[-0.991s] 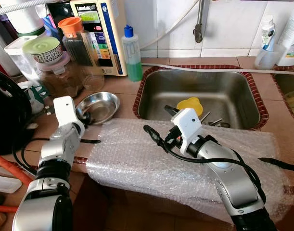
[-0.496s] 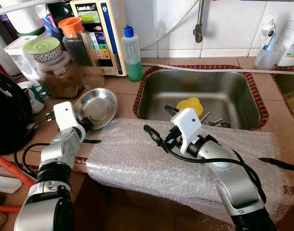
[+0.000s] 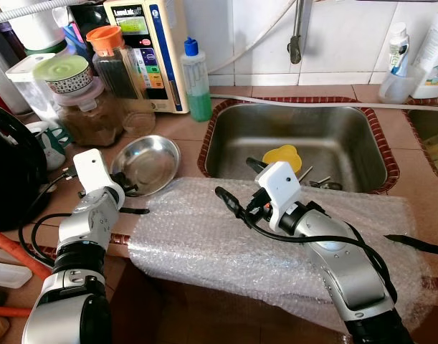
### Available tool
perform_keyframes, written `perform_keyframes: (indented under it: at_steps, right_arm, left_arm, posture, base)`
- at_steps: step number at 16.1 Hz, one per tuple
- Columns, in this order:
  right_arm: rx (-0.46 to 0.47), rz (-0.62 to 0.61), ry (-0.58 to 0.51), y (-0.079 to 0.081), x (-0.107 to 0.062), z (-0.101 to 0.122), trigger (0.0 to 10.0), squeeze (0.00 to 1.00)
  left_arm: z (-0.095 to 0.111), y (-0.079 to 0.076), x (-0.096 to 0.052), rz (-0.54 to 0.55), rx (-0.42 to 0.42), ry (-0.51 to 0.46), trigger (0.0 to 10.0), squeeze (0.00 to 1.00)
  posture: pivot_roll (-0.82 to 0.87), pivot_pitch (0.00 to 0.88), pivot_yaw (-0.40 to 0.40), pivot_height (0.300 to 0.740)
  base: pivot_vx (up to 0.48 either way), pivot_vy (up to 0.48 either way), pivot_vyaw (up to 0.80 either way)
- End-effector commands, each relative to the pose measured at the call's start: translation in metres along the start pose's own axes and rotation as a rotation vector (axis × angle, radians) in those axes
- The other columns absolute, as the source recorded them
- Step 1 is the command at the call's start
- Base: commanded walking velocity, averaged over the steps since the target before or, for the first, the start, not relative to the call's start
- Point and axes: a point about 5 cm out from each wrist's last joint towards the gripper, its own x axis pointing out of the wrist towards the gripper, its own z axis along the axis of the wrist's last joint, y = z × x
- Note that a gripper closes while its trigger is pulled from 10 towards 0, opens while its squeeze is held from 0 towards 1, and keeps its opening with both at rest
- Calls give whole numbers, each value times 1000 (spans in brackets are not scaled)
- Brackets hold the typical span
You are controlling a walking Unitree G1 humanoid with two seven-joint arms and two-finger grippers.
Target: Kitchen organization
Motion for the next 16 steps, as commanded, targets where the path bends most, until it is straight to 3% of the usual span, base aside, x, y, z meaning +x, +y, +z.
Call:
perform_keyframes:
  at_steps: [1,6,7,10,14,15,16]
  right_arm:
    - [-3,10,-6,1,2,1,10000,961]
    - [-3,7,-5,1,3,0,10000,961]
    - [-3,4,-6,1,3,0,10000,957]
    - [6,-61,-32,-10,4,3,10000,961]
    - [26,-148,-76,-24,6,11,10000,957]
    - [24,-163,-79,-26,7,12,10000,933]
    - [32,-181,-87,-28,7,13,10000,800]
  left_arm:
    - [-7,7,0,31,12,29,0,0]
    - [5,3,-3,31,-18,-101,0,0]
    - [9,2,-4,22,-64,-147,0,0]
    - [29,-11,-13,-71,-141,-340,0,0]
    - [39,-26,-22,-186,-156,-462,0,0]
    - [40,-28,-23,-207,-172,-477,0,0]
    - [43,-32,-26,-246,-190,-501,0,0]
  posture:
    - [-302,51,149,740]
    - [-303,50,151,740]
    - [-303,50,151,740]
    - [-302,48,148,740]
    - [-303,47,146,740]
    - [-303,47,146,740]
    - [-301,46,145,740]
  base:
    - [0,0,0]
    - [0,0,0]
    - [0,0,0]
    - [0,0,0]
    - [0,0,0]
    - [0,0,0]
    - [0,0,0]
